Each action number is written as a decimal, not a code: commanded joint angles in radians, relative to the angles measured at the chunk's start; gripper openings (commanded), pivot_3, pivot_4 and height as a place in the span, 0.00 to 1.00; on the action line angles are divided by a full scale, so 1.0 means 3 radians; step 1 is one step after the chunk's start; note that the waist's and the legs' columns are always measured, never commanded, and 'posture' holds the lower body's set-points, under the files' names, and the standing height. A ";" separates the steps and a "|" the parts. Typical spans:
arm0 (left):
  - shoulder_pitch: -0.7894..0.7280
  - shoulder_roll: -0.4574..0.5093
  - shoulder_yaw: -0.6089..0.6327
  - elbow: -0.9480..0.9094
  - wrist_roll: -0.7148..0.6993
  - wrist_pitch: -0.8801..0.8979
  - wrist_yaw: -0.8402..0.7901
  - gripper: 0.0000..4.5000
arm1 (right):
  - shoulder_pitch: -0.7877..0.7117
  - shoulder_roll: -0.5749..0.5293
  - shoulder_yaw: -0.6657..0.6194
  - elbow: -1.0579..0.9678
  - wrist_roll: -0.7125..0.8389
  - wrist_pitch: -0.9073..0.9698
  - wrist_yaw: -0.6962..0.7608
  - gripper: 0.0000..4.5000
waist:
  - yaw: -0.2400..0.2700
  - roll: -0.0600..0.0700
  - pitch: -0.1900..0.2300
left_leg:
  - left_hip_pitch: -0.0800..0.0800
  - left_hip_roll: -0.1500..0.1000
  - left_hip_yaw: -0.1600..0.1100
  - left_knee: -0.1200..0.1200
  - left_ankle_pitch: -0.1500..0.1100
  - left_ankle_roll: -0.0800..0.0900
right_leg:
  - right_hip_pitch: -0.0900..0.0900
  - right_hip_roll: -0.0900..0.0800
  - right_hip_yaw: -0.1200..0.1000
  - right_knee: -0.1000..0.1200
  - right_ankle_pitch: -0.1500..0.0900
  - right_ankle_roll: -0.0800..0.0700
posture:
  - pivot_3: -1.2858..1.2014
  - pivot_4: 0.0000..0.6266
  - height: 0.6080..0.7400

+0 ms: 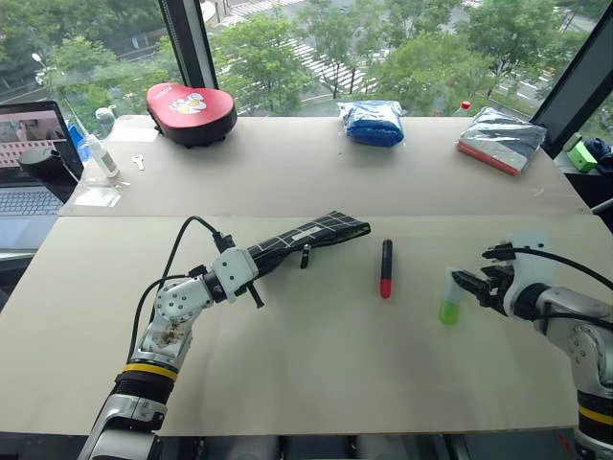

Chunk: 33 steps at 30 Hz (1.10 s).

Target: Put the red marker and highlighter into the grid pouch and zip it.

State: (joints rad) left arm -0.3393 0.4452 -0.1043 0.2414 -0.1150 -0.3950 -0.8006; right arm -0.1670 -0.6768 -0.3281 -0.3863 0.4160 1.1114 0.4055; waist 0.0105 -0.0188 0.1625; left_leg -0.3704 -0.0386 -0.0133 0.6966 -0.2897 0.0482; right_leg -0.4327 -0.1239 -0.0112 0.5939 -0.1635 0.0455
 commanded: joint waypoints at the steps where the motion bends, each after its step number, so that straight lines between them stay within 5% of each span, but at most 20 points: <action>1: 0.0002 0.0043 0.0071 -0.0024 -0.0030 -0.0082 -0.0009 0.00 | 0.0009 0.0048 -0.0031 -0.0154 0.0000 0.0144 -0.0123 0.99 | 0.0002 0.0000 0.0000 | 0.0000 0.0000 0.0000 0.0000 0.0000 0.0000 | 0.0000 0.0000 0.0000 0.0000 0.0000 0.0000 | 0.52 0.24 1.00; 20: -0.0043 0.0070 0.0078 0.0019 -0.0034 -0.0086 -0.0045 0.00 | 0.0475 0.0355 0.0223 -0.0332 -0.0128 0.0347 -0.0394 0.99 | 0.0002 -0.0005 -0.0003 | 0.0001 0.0000 -0.0002 0.0000 0.0000 0.0000 | 0.0001 0.0000 -0.0002 0.0000 0.0000 0.0000 | 0.52 0.24 1.00; 23: -0.0057 0.0074 0.0080 0.0020 -0.0034 -0.0082 -0.0047 0.00 | 0.0528 0.0324 0.0252 -0.0278 -0.0208 0.0224 -0.0410 0.84 | 0.0003 -0.0005 -0.0003 | 0.0006 0.0000 -0.0003 0.0000 0.0000 0.0000 | 0.0007 0.0000 -0.0003 -0.0001 -0.0001 0.0000 | 0.52 0.24 1.00; 30: -0.0068 0.0077 0.0074 0.0014 -0.0026 -0.0085 -0.0048 0.00 | 0.0479 0.0350 0.0242 -0.0232 -0.0160 0.0106 -0.0353 0.29 | 0.0006 -0.0007 -0.0004 | 0.0013 0.0000 -0.0010 0.0001 0.0000 0.0000 | 0.0026 0.0000 -0.0007 -0.0006 -0.0002 0.0003 | 0.52 0.24 1.00; 33: -0.0079 0.0076 0.0073 0.0023 -0.0021 -0.0088 -0.0044 0.00 | 0.0404 0.0333 0.0289 -0.0186 -0.0167 0.0056 -0.0318 0.23 | 0.0000 -0.0008 -0.0004 | 0.0014 0.0001 -0.0010 0.0001 0.0000 0.0000 | 0.0026 0.0000 -0.0007 -0.0005 -0.0002 0.0003 | 0.52 0.24 1.00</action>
State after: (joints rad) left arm -0.3415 0.4623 -0.0988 0.2536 -0.1164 -0.4031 -0.8157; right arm -0.0447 -0.5702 -0.2565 -0.4756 0.3760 1.1258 0.3056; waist 0.0106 -0.0211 0.1612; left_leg -0.3661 -0.0384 -0.0163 0.6968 -0.2898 0.0483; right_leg -0.4250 -0.1237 -0.0133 0.5926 -0.1642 0.0464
